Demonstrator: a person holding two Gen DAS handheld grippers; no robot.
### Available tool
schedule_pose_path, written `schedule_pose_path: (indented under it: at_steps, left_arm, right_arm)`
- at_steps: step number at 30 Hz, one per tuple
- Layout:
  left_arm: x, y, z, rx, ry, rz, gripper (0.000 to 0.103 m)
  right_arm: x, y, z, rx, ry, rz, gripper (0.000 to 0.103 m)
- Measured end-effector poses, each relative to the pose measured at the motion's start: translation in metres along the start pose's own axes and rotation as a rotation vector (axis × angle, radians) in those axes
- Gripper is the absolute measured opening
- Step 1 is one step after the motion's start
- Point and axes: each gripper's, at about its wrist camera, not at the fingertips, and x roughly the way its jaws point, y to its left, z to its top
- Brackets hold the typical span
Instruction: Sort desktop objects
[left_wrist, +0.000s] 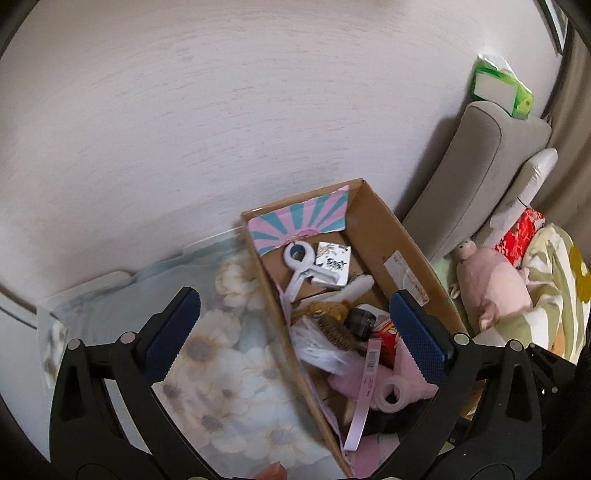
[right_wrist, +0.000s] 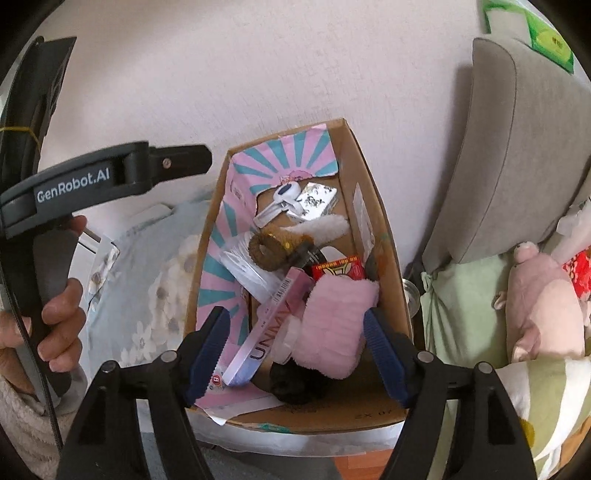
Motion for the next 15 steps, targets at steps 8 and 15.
schedule_pose_path:
  at_steps: [8,15]
  left_arm:
    - [-0.037,0.014,-0.006,-0.022,-0.005,0.016,0.102]
    - [-0.088,0.041,-0.016,-0.058,-0.025,0.087,0.102]
  right_arm:
    - [-0.014,0.019,0.004,-0.022,-0.035,-0.039,0.071]
    - [-0.032,0.034,0.015,0.024,-0.010,-0.086,0.071]
